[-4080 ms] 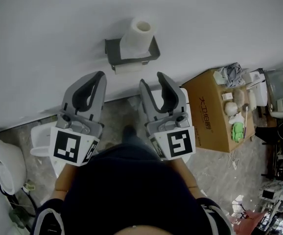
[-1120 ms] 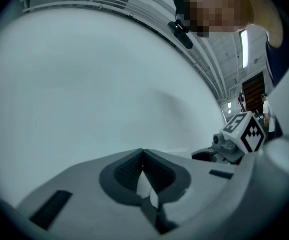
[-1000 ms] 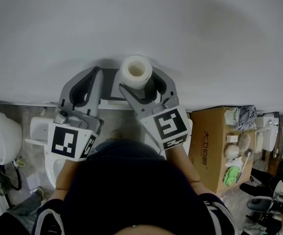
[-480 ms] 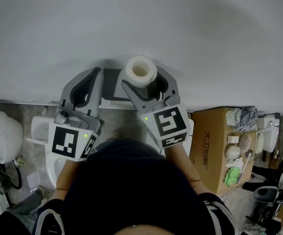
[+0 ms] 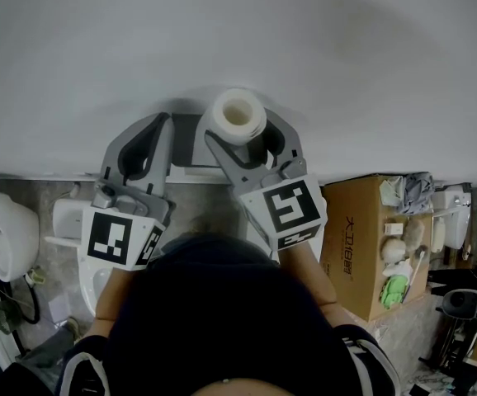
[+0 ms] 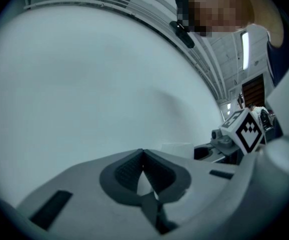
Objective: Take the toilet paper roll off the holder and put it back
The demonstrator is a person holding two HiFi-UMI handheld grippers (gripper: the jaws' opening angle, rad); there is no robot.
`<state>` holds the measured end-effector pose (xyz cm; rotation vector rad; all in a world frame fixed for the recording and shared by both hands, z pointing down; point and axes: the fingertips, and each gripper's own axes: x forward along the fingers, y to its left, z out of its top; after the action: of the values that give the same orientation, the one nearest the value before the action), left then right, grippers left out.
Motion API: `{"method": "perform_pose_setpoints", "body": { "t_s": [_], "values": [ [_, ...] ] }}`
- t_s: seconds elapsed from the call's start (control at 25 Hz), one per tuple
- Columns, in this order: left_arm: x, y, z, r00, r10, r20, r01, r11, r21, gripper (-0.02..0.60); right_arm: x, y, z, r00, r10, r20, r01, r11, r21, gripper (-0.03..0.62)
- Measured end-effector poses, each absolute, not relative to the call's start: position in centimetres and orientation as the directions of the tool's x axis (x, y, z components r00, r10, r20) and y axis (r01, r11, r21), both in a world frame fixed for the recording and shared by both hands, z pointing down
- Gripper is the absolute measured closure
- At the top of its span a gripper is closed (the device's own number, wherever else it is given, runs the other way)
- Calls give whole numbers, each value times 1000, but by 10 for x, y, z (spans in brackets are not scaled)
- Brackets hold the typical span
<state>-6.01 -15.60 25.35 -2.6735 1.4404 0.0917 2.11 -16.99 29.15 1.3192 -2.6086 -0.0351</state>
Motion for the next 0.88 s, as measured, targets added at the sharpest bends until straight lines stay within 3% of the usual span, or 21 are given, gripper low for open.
{"method": "perform_pose_setpoints", "body": {
  "t_s": [0.88],
  "values": [
    [-50,-147,245,590,-798,-122,-807,-586,-76,580,39,-146,238,-540,-840,58,-825,541,161,284]
  ]
}}
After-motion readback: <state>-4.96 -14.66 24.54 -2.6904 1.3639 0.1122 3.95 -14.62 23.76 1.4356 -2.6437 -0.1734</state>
